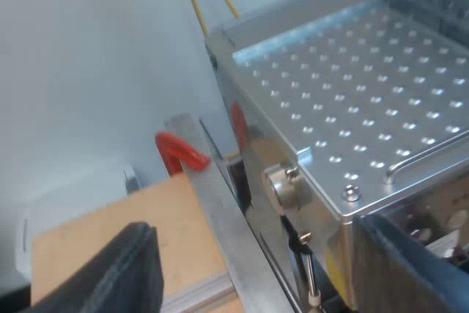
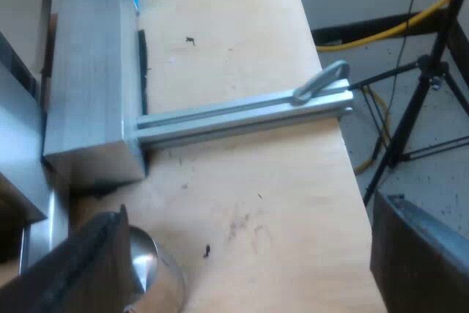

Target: Put the handle in the coffee machine

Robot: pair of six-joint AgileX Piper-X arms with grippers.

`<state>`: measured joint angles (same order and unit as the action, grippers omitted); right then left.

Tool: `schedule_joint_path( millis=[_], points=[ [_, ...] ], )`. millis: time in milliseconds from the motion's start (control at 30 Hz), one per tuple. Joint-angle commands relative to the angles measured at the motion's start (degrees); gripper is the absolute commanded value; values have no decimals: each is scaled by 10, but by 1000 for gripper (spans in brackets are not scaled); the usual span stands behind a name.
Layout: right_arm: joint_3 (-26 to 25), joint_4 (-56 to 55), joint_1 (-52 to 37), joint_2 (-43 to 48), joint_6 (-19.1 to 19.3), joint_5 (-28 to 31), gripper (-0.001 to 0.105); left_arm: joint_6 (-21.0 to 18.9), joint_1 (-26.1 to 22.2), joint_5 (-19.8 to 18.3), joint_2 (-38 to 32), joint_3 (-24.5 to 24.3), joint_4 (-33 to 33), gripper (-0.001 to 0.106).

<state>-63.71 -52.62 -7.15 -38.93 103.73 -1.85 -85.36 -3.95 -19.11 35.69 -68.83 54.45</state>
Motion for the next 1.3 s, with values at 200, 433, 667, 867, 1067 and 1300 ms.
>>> schedule_joint_path(
  millis=[200, 433, 667, 867, 1067, 1300],
  points=[
    [32, -18, -5, 103, 41, -23, 70, -11, -1, 61, -123, 71, 10, 58],
    [96, -27, -5, 228, 57, -23, 70, -11, -1, 91, -281, 174, 30, 58],
    [149, -33, -5, 344, 57, -23, 70, -11, -1, 91, -412, 215, 116, 58],
    [173, -34, -5, 425, 47, -23, 70, -11, -3, 99, -443, 218, 215, 58],
    [172, -12, -5, 418, 31, -34, 70, -20, -2, 114, -445, 230, 196, 58],
    [198, -12, -5, 418, 28, -36, 70, -33, -2, 133, -444, 281, 69, 58]
  ],
)
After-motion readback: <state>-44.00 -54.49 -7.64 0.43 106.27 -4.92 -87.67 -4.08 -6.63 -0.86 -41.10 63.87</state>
